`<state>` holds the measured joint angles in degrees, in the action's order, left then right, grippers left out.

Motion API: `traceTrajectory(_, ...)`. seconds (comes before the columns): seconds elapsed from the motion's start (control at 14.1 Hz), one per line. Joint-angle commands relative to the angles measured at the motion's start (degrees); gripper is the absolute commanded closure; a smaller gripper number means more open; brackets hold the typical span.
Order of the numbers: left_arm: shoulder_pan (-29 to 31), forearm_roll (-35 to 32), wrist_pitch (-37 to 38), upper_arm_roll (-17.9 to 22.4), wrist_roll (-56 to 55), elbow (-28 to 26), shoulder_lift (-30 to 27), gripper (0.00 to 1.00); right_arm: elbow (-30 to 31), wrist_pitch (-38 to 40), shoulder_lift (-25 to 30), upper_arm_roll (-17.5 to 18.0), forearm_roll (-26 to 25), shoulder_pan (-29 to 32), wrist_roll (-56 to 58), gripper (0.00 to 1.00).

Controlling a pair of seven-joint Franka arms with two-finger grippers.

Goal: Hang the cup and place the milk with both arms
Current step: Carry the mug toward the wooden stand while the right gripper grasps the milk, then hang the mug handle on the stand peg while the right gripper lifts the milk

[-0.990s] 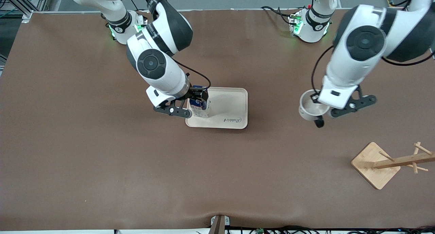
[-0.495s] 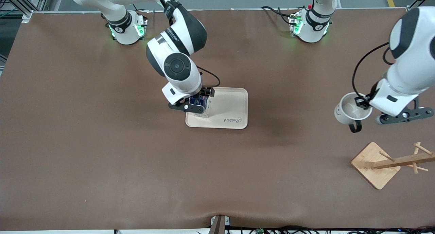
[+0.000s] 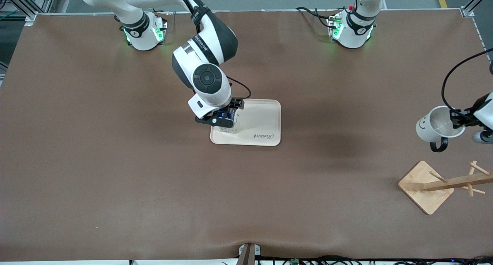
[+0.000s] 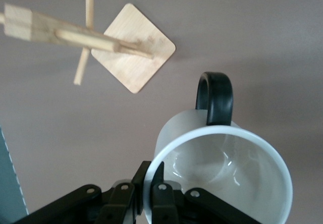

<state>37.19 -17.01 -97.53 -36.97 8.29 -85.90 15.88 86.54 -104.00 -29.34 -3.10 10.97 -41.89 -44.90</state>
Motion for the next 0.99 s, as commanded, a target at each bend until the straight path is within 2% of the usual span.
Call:
traceTrajectory(0.0, 1.39, -0.12, -2.73, -0.55, 6.89, 2.75, 1.96, 1.0, 1.97, -2.25, 0.6, -0.68, -1.21, -1.09, -1.15, 0.21)
traceTrajectory(0.07, 1.48, -0.21, -3.88, -0.47, 7.87, 2.76, 2.05, 1.0, 2.4, -3.57, 0.6, -0.68, -1.3, -1.53, -1.15, 0.44)
traceTrajectory(0.14, 1.66, -0.21, -4.5, 0.14, 8.14, 2.76, 2.31, 1.0, 3.02, -4.8, 0.6, -0.68, -1.47, -2.31, -1.15, 0.62)
traceTrajectory(0.21, 1.66, -0.13, -5.12, 0.84, 8.49, 2.76, 2.66, 1.0, 3.28, -5.51, 0.68, -0.76, -1.47, -2.49, -1.24, 0.92)
traceTrajectory(0.28, 1.66, -0.21, -6.17, 1.37, 9.8, 2.76, 2.67, 1.0, 3.11, -5.17, 0.77, -0.77, -1.39, -2.32, -1.76, 1.0)
traceTrajectory(0.49, 1.66, -0.12, -8.2, 2.7, 12.62, 3.54, 3.8, 1.0, 1.97, -2.8, 3.92, -0.85, -1.21, 1.7, -1.42, 1.0)
traceTrajectory(0.71, 1.84, -0.12, -8.2, 2.78, 13.51, 5.92, 5.74, 1.0, 0.74, 5.53, 9.19, -1.03, -1.3, 5.76, 1.3, 1.0)
traceTrajectory(0.92, 2.1, -0.21, -9.25, 2.96, 14.38, 6.09, 6.53, 1.0, 2.05, 13.62, 14.29, -1.73, -2.69, 13.3, 7.01, 1.0)
